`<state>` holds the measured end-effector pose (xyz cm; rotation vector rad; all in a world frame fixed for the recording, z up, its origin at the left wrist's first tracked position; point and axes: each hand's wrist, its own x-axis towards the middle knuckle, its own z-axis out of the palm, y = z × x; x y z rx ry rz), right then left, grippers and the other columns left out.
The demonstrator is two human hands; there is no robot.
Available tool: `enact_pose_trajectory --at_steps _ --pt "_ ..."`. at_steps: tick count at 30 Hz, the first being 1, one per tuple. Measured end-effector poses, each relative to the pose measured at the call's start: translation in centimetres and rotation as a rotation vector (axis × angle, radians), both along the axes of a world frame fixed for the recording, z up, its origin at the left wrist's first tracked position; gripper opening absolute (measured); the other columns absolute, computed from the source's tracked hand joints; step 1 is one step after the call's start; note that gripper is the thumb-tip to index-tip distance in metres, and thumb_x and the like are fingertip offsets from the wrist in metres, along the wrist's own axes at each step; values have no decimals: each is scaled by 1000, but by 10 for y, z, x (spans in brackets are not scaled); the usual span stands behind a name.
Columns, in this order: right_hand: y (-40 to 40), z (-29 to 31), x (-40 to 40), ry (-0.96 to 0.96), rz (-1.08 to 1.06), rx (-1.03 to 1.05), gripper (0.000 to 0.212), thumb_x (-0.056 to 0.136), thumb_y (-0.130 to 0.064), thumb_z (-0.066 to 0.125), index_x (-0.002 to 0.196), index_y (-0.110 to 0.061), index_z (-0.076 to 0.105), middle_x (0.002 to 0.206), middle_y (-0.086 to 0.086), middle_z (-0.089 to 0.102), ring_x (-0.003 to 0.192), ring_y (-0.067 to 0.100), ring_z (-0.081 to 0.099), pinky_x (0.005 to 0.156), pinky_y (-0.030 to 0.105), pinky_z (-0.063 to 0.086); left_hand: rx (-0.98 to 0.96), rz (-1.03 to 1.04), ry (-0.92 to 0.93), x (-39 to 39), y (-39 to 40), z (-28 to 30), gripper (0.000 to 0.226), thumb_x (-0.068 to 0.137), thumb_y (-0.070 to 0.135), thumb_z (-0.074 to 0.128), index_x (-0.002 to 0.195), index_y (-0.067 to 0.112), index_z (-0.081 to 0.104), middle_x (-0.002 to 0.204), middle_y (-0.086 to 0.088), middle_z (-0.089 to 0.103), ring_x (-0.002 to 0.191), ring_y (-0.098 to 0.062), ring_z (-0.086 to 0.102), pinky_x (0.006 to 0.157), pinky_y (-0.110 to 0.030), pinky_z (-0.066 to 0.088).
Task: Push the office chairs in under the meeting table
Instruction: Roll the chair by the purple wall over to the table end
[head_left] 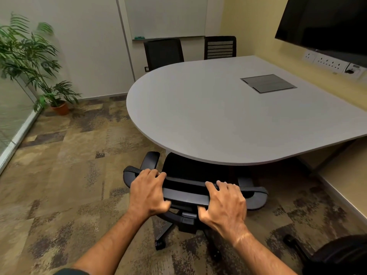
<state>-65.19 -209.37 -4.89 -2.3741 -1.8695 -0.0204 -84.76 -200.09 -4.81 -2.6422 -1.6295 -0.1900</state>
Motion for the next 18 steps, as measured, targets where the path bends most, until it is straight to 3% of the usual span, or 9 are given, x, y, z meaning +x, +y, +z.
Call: enact_pose_trajectory --at_steps 10,15,18 --pt "8 2 -33 -18 -13 -15 66 64 -52 52 118 -16 65 106 17 67 98 37 62 95 55 46 -12 -24 35 -24 24 2 58 44 49 62 94 19 64 83 1 57 80 -21 53 58 -28 39" --pt "14 3 -46 -14 -8 -21 66 66 -53 51 121 -17 63 108 16 67 99 36 62 95 55 46 -11 -35 39 -34 34 4 56 47 49 62 94 18 63 82 0 55 80 -22 51 65 -32 45" --pt "12 3 -40 -24 -5 -38 63 61 -51 57 113 -17 67 100 14 69 92 35 64 89 52 50 0 -30 14 -31 27 3 51 47 50 58 87 17 60 78 0 53 76 -22 50 64 -32 44"
